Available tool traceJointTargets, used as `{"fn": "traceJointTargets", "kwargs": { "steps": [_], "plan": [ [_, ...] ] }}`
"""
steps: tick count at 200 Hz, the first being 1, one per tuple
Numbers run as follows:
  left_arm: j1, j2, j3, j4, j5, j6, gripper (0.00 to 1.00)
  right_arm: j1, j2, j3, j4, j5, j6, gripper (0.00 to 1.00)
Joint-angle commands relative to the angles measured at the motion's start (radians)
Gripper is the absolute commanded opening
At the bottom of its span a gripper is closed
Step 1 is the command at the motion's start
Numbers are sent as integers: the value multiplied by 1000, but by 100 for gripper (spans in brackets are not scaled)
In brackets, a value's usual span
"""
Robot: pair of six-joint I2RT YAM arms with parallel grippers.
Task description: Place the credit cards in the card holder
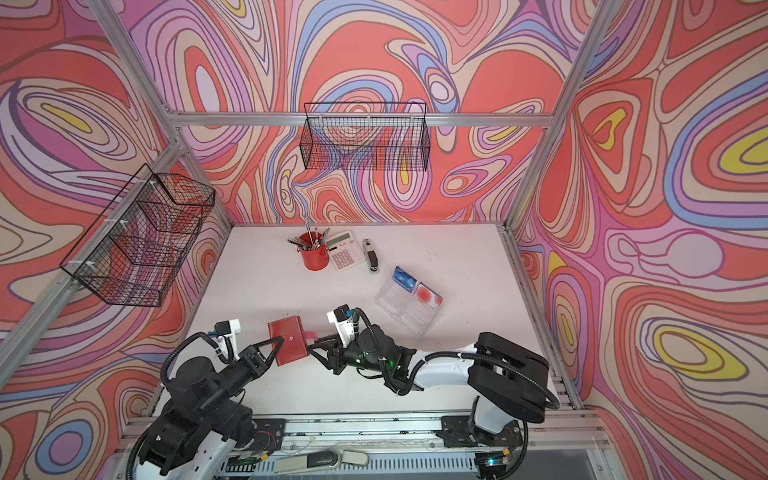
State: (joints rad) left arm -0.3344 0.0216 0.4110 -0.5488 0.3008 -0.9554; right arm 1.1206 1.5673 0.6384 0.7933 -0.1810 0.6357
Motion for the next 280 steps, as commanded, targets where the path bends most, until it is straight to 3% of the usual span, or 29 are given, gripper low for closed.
{"fn": "traceJointTargets", "kwargs": {
  "steps": [1, 124, 205, 280],
  "plan": [
    [-2, -10, -4, 56, 28, -14, 0, 2, 13, 27, 25, -23, 12, 35],
    [-1, -10, -3, 51, 24, -14, 0, 2, 7, 44, -106, 112, 28, 28],
    [-3, -10, -22, 74, 24, -20, 0, 2, 12, 53, -27, -19, 10, 28],
    [-3, -9, -26, 58, 4, -11, 0, 1, 6, 42, -3, -29, 12, 32]
  ]
}}
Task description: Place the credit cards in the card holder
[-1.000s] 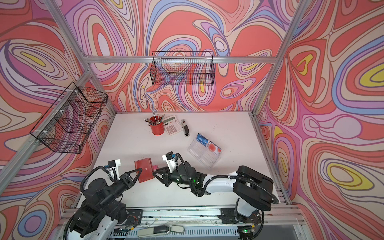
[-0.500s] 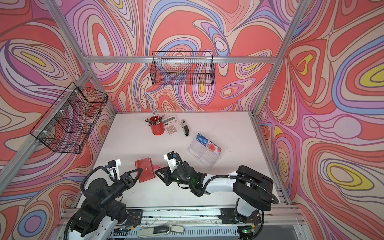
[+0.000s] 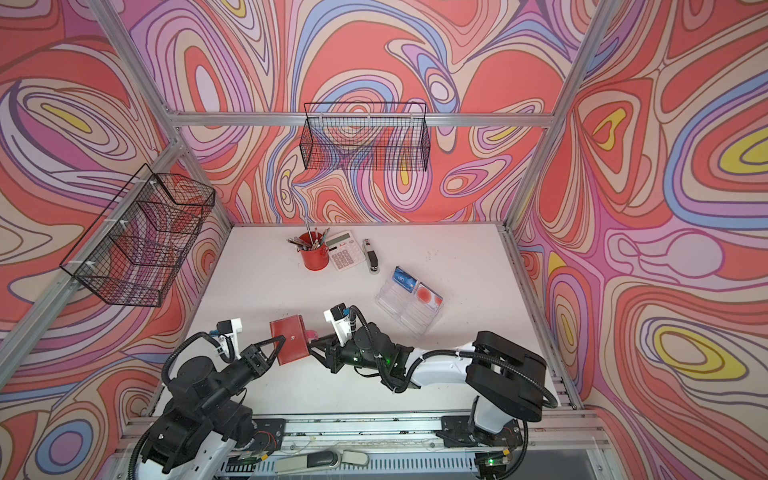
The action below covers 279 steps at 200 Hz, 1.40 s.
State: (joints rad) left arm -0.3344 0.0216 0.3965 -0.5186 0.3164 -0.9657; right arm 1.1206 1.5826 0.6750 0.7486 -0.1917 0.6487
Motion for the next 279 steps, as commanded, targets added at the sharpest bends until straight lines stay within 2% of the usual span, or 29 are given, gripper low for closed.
{"fn": "traceJointTargets", "kwargs": {
  "steps": [1, 40, 64, 131, 200, 245, 279],
  "plan": [
    [-3, -10, -12, 27, -12, -1, 0, 2, -11, 5, 41, -18, -1, 33],
    [-2, -9, -13, 24, -19, 4, 0, 2, -30, -5, 47, -18, -7, 41],
    [-2, -10, -20, 32, -16, 1, 0, 2, -24, -2, 57, -36, -9, 51],
    [-2, -3, -41, 112, 46, -5, 0, 2, 21, 30, 71, -108, 0, 61],
    [-3, 44, -100, 359, 213, -74, 0, 1, 7, 28, 74, -126, -4, 58],
    [-3, 37, -93, 351, 226, -73, 0, -16, -14, 6, 100, -131, 21, 49],
    [-3, 16, -93, 357, 232, -80, 0, -87, -22, -45, 212, -192, 100, 49]
  ]
}}
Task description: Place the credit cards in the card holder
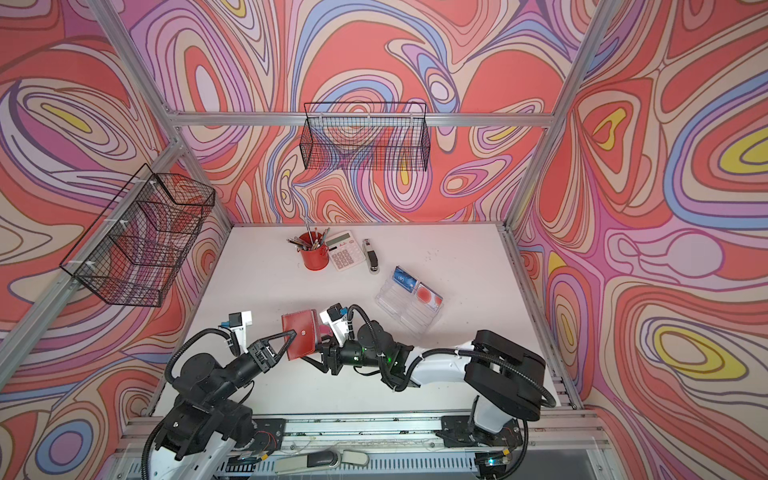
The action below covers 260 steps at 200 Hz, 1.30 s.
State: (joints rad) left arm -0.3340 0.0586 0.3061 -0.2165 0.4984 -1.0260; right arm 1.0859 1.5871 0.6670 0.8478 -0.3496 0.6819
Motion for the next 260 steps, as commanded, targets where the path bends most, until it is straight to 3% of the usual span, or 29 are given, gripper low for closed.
{"fn": "traceJointTargets", "kwargs": {
  "steps": [1, 65, 119, 166, 191, 221, 240, 260],
  "plan": [
    [-3, -20, -2, 56, 51, -20, 0, -54, -27, -38, 115, -35, 67, 49],
    [-2, 19, 1, 91, 100, -9, 0, -61, -35, -24, 125, -86, 73, 45],
    [-2, 25, 14, 44, 83, 19, 0, -63, -13, 3, 98, -105, 65, 23],
    [-3, 58, 107, -202, -23, 142, 39, -62, -52, 36, -93, 26, -36, 2],
    [-2, 111, 171, -347, -105, 221, 58, -61, -79, 57, -206, 139, -92, 0],
    [-2, 203, 270, -506, -206, 294, 71, -60, -94, 87, -331, 263, -121, 0],
    [-3, 230, 254, -473, -177, 291, 75, -60, -89, 109, -394, 331, -121, 0],
    [-3, 242, 260, -489, -198, 295, 77, -58, -75, 123, -411, 331, -121, 0]
  ]
}}
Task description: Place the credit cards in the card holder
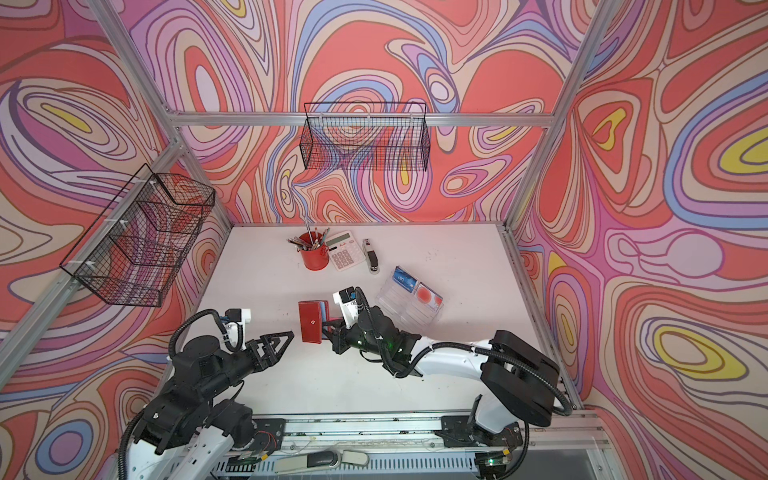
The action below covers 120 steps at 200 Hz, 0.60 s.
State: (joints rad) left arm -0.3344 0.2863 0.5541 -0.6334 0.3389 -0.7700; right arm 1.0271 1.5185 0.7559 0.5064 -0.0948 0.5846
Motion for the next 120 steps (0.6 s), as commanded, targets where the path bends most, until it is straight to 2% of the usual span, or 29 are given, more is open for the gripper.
{"fn": "traceJointTargets", "kwargs": {
  "steps": [1, 41, 76, 100, 120],
  "plan": [
    [-3, 14, 12, -72, -38, 39, 77, 1, -5, 35, -69, 75, -23, 0],
    [-6, 9, 10, -63, -20, 40, 78, 21, 26, 60, -88, 81, -35, 0],
    [-21, 56, -21, -12, -8, 17, 75, 41, 55, 86, -110, 94, -46, 0],
    [-83, 76, -23, 16, -67, 10, 74, 50, 91, 113, -128, 95, -49, 0],
    [-168, 102, -26, 51, -134, -2, 74, 68, 119, 141, -161, 114, -61, 0]
  ]
}}
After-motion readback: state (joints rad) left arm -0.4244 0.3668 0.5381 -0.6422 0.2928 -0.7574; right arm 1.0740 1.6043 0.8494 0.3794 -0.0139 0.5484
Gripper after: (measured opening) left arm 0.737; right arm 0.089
